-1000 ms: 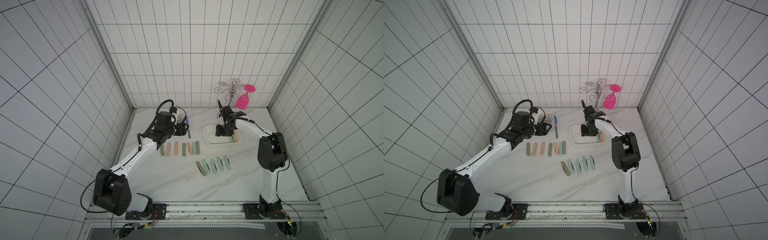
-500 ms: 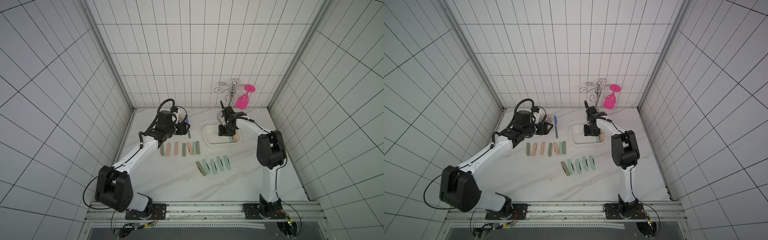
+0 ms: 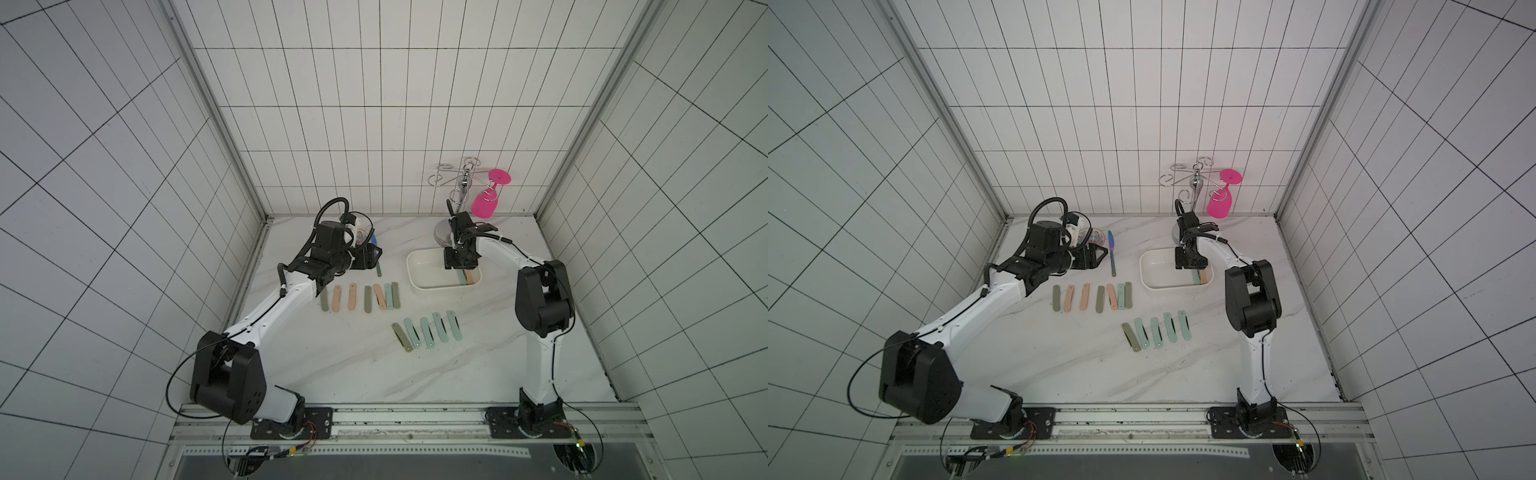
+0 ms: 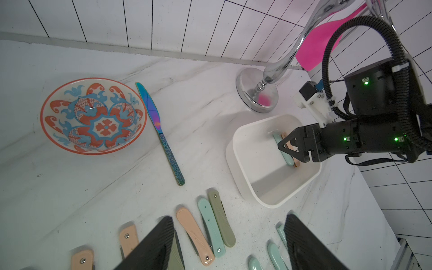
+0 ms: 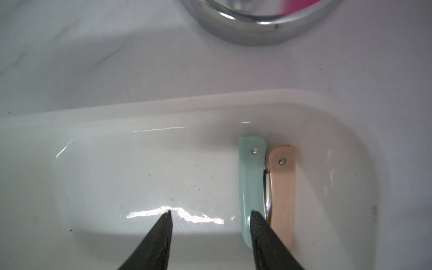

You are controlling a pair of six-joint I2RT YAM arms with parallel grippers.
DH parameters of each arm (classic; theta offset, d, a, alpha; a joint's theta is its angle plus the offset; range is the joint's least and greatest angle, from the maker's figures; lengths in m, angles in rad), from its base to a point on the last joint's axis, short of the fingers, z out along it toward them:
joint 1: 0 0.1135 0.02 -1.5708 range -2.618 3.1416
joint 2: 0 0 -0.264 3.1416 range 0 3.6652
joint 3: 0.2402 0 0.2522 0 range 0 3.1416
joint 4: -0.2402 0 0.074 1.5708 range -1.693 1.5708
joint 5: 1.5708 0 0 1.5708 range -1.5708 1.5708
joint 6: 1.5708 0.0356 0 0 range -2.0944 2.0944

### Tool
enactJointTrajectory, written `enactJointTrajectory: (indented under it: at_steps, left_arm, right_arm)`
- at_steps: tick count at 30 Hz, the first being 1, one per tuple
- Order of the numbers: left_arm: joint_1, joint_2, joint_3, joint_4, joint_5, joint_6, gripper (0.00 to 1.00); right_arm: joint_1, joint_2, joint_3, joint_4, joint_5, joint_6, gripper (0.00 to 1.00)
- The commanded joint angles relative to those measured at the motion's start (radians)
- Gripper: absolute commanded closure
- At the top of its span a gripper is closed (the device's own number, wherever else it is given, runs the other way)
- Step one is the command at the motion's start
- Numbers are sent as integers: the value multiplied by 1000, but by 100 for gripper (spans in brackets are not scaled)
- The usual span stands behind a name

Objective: Take the fruit knife out of the storage box
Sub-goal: Pick up the fruit knife from the storage box.

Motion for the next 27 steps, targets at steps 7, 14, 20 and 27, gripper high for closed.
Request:
enactJointTrajectory:
  at_steps: [7,14,20,27]
  left_arm:
    - [-2,8,-11,32,14,-14,22]
    - [-2,11,-10,30,10,-13,22]
    - [-1,18,-9,25,12,-10,23]
    - [-2,25,-10,30,21,-13,24]
  right_arm:
    - [-32,66,-55,35,20,7,45]
    - [-35,101,-70,45,-5,19,45]
    - [-34,91,-96,64,-34,26,52]
    - [-32,71,-112,70,-56,28,81]
